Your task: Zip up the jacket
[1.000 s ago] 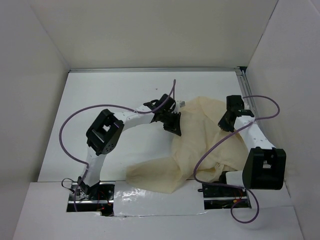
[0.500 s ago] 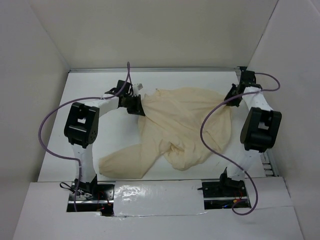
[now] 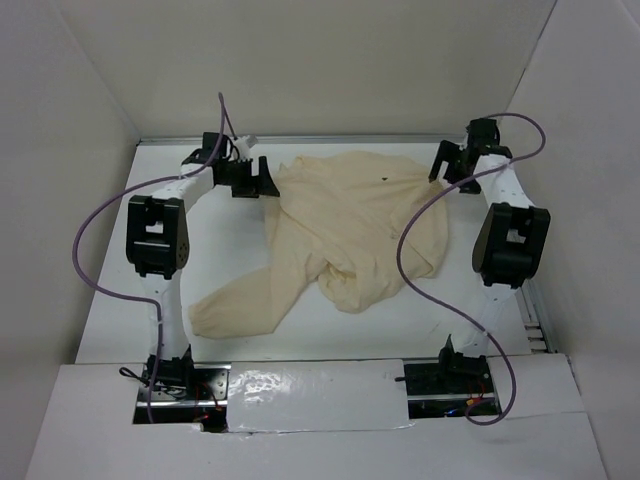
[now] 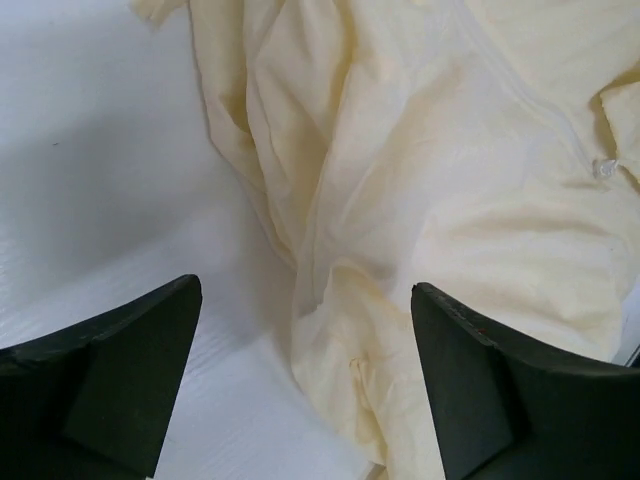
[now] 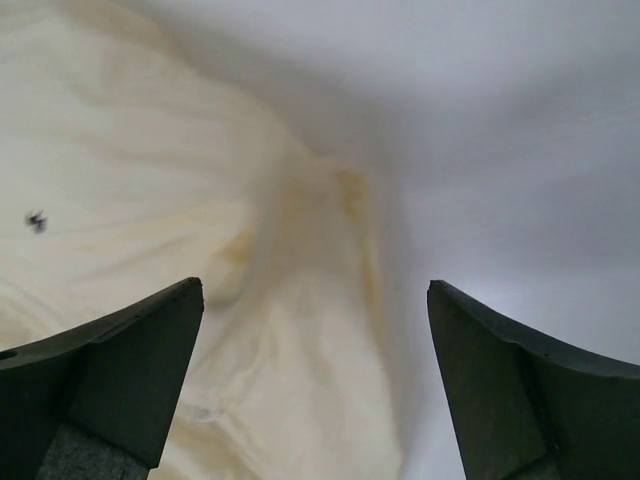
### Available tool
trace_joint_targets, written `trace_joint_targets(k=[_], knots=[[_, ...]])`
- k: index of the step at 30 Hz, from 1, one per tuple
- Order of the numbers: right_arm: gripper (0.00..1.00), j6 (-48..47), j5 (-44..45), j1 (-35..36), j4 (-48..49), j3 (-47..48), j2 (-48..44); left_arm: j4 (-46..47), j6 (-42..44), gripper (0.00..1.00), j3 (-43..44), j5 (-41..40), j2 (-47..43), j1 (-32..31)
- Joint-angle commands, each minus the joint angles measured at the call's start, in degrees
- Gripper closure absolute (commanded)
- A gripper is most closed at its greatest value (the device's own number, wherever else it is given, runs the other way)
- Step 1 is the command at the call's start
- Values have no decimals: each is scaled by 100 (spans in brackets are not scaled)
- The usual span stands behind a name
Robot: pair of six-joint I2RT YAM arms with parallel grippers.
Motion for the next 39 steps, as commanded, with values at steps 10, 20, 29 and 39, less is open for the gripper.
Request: trace_joint_targets(k=[10, 20, 29, 39], knots=[[0, 2140, 2043, 1988, -1019, -1074, -829, 306, -1094, 1, -2149, 115, -2607, -536], [94, 2792, 2544, 1980, -1248, -345, -35, 1018, -1596, 1, -3715, -70, -2989, -1786], [97, 1487, 1606, 480, -590, -1328, -1574, 957, -1640, 1, -3803, -96, -2011, -1329], [0, 1237, 1764, -614, -213, -1688, -2502, 799, -1552, 1, -3900, -229, -2536, -1161]])
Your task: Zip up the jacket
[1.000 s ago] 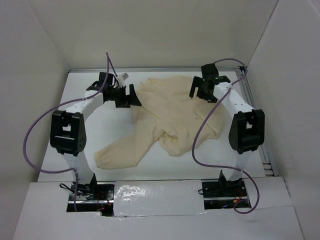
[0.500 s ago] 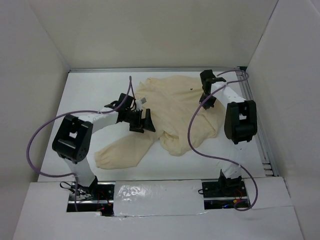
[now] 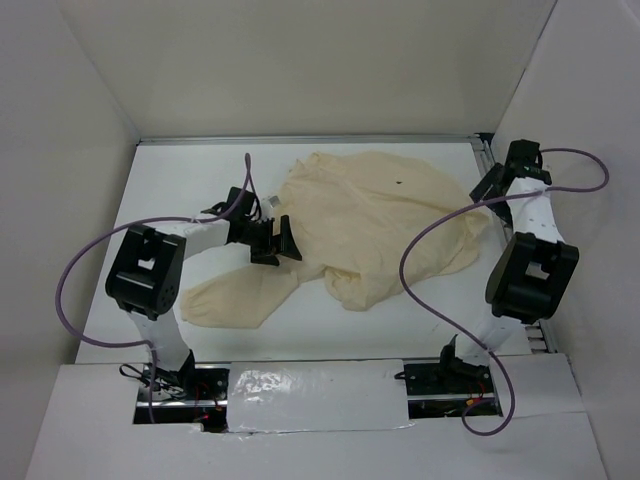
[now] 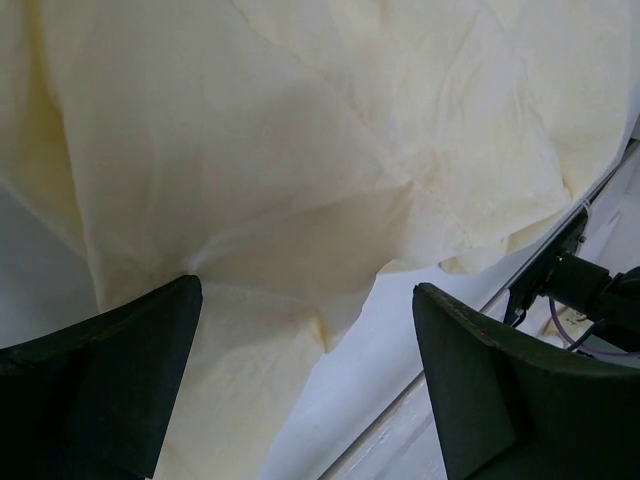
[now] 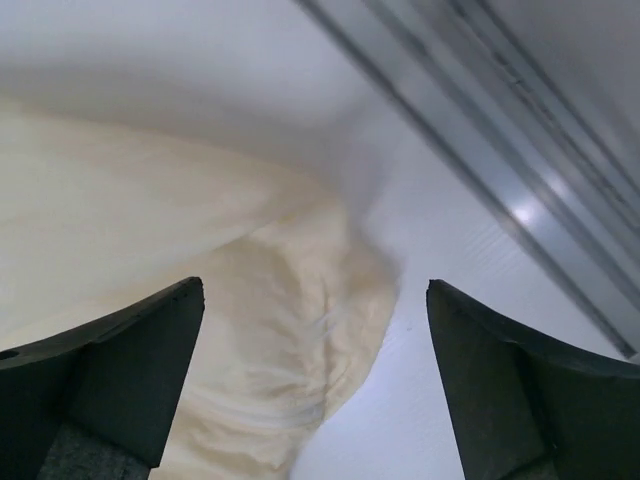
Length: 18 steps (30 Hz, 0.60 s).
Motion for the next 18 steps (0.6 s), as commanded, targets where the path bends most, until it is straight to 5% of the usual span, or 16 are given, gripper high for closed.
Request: trace_joint_targets(k=[1, 8, 18], knots=[[0, -275, -384, 370, 464, -146, -940, -26, 166, 1, -110, -13, -567, 10], [0, -383, -1731, 1152, 1290, -1049, -2855, -700, -53, 1, 198, -582, -1981, -421], [0, -409, -1980, 1513, 1300, -1702, -3834, -1405, -606, 1, -531, -1435, -4820, -720]])
